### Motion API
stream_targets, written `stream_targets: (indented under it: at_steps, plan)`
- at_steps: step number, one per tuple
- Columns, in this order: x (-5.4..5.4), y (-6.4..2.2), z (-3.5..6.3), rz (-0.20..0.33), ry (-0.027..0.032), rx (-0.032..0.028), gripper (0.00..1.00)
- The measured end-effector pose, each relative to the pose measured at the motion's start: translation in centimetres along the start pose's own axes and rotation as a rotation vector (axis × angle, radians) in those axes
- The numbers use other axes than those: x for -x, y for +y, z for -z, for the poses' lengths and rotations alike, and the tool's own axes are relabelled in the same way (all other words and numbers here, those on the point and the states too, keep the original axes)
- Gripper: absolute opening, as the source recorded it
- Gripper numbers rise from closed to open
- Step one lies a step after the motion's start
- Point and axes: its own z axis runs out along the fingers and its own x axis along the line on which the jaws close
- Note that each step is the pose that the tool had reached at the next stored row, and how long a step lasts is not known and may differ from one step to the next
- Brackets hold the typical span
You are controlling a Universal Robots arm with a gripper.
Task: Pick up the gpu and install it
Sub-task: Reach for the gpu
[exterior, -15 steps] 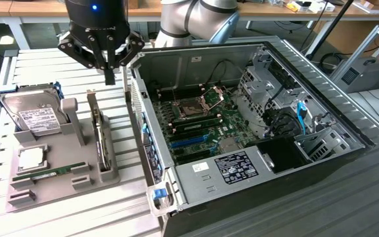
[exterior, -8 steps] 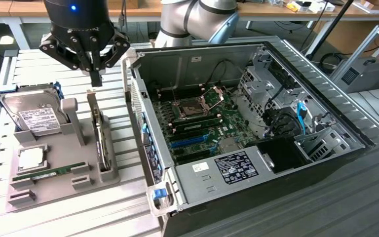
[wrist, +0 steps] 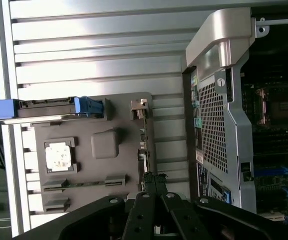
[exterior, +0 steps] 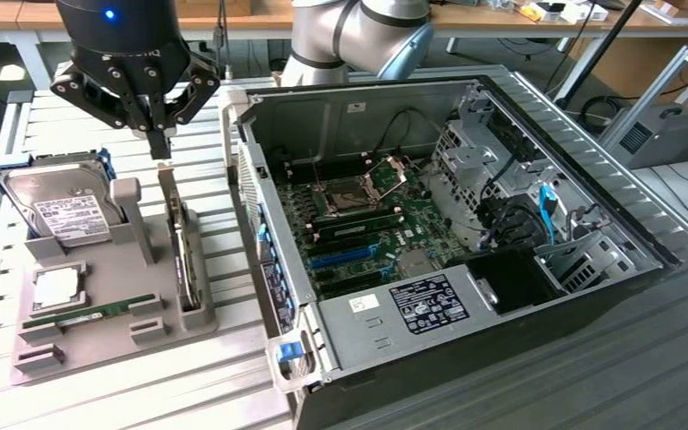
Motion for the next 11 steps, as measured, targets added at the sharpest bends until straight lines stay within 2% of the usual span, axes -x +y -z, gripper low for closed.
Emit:
stream_targets:
  at_steps: [7,11]
  plan:
    - [-0.01,-0.03,0.0,0.0,0.0,0.0,0.11]
    - [0.03,-0.54,0.02,0.0,0.0001,0.0016,0.11]
